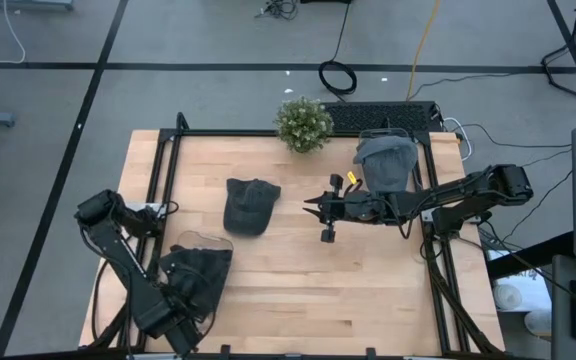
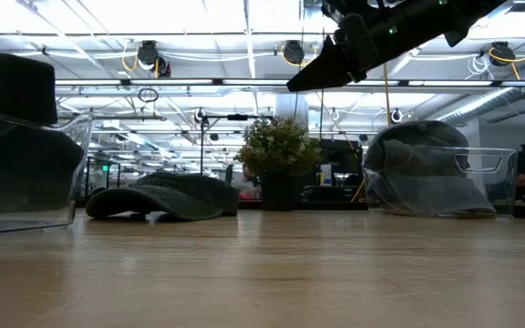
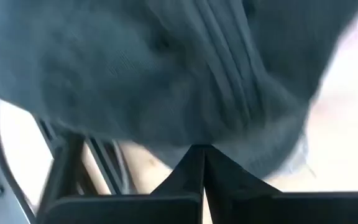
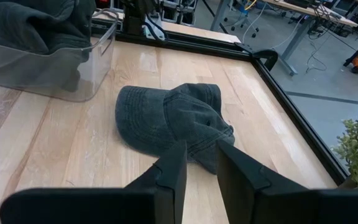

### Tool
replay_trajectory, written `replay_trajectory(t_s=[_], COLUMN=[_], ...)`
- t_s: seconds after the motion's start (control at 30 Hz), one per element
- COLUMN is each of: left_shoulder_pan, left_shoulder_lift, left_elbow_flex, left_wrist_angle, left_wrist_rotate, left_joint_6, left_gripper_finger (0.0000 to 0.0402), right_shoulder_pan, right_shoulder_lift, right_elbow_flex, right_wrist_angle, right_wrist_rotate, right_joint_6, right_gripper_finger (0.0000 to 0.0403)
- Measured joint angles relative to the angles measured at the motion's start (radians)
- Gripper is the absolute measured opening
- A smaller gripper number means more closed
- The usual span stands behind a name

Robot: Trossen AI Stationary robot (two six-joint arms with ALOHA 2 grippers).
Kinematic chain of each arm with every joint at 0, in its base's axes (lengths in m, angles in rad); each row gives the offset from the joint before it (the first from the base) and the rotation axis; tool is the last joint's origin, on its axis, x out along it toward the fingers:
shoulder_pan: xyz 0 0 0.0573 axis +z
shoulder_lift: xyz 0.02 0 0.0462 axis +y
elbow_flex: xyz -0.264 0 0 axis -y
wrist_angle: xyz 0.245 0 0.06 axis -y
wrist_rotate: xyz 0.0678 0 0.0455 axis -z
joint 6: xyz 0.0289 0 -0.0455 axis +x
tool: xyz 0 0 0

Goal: Pick & Place hat
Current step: Put the left black cap into the bottom transparent bin

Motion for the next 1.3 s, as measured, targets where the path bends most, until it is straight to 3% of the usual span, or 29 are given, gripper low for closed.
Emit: replay_trajectory(t_s=[0.2,0.53,0.73,1.0,1.3], left_shoulder_pan=[0.015,0.052,0.080,0.088,0.124], left_shoulder_lift=[-0.001,-0.006,-0.035,-0.165,-0.209], left_elbow_flex=[-0.063,-0.273,-0.249,-0.217,-0.217], left_wrist_angle=[0.003,0.312,0.265,0.202,0.217], left_wrist_rotate=[-0.052,-0.064,-0.046,-0.126,-0.197], left_joint_6=[0.040,0.108,0.169,0.159,0.225], left_gripper_finger=[0.0002,0.0004,0.0003,0.0004,0.0003], right_shoulder_pan=[0.000,0.000,0.000,0.000,0.000], right_shoulder_lift=[0.000,0.000,0.000,0.000,0.000], right_elbow_flex=[-0.018,-0.019,-0.019,-0.019,-0.020], right_wrist_angle=[0.046,0.046,0.048,0.049,0.049], right_wrist_rotate=[0.000,0.000,0.000,0.000,0.001], right_joint_6=[0.000,0.000,0.000,0.000,0.000], right_gripper_finger=[0.0075,0.0075,0.0075,0.0075,0.0075])
